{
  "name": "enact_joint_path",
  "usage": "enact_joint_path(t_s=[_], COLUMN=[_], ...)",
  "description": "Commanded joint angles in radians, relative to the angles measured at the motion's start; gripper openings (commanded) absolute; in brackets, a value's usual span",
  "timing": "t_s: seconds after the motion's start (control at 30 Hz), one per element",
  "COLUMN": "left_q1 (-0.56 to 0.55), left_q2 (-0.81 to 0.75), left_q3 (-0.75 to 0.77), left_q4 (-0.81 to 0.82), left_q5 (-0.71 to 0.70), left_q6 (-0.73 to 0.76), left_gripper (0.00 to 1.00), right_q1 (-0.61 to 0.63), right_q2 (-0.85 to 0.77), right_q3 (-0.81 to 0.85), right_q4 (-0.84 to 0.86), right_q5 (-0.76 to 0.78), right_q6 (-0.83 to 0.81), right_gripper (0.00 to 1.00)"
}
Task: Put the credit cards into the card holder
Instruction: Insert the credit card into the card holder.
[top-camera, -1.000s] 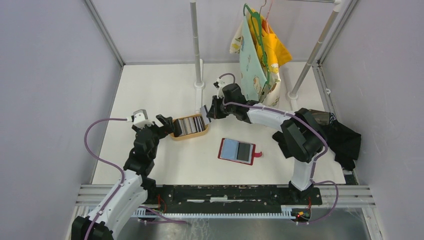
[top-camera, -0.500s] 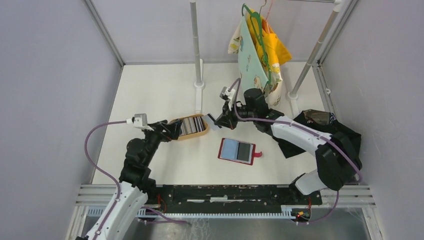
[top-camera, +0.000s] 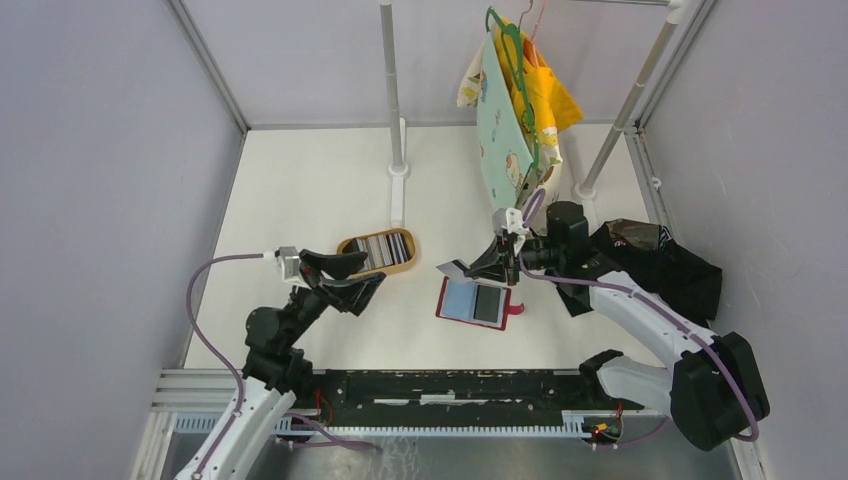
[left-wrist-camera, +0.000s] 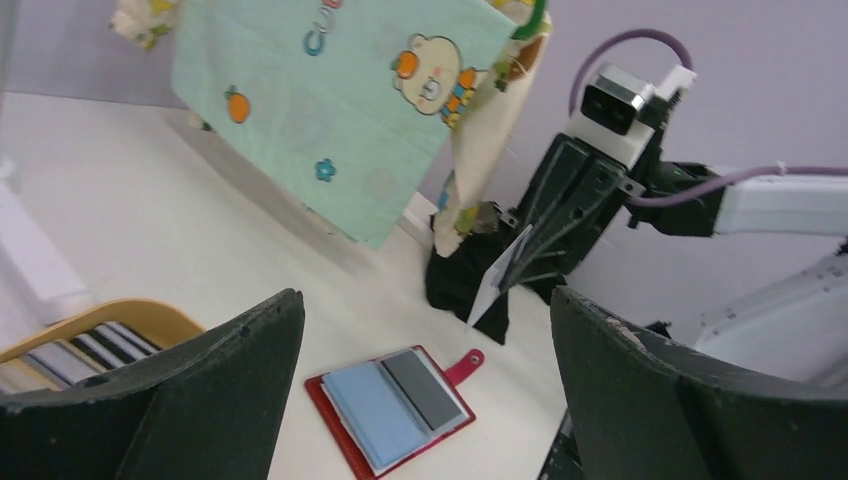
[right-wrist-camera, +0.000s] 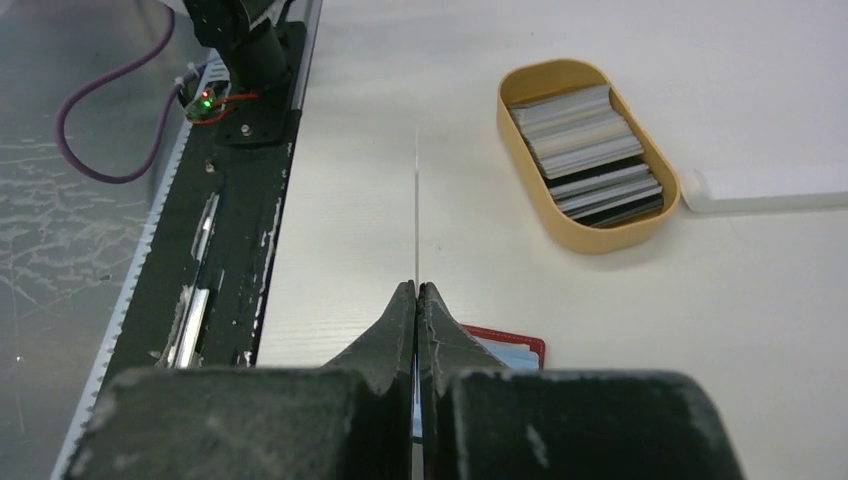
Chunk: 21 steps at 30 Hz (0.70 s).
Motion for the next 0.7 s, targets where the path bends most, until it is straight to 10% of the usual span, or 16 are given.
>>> enact_joint_path(t_s=[0.0, 0.67], left_q1=[-0.096, -0.648], left_q2=[-0.029, 0.564], left_q3=[-0.050, -0.036], left_q4=[0.214, 0.622], left_q5=[0.022, -0.350], left_q6=[-0.012, 0.471], left_gripper=[0.97, 0.92], right_q1=[-0.019, -0.028], right_q2=[-0.048, -0.047], right_q3=[-0.032, -0.055], right_q4=[0.204, 0.256], right_q5=[-0.154, -0.240], right_q6=[0.087, 0.107], right_gripper=[0.00, 0.00])
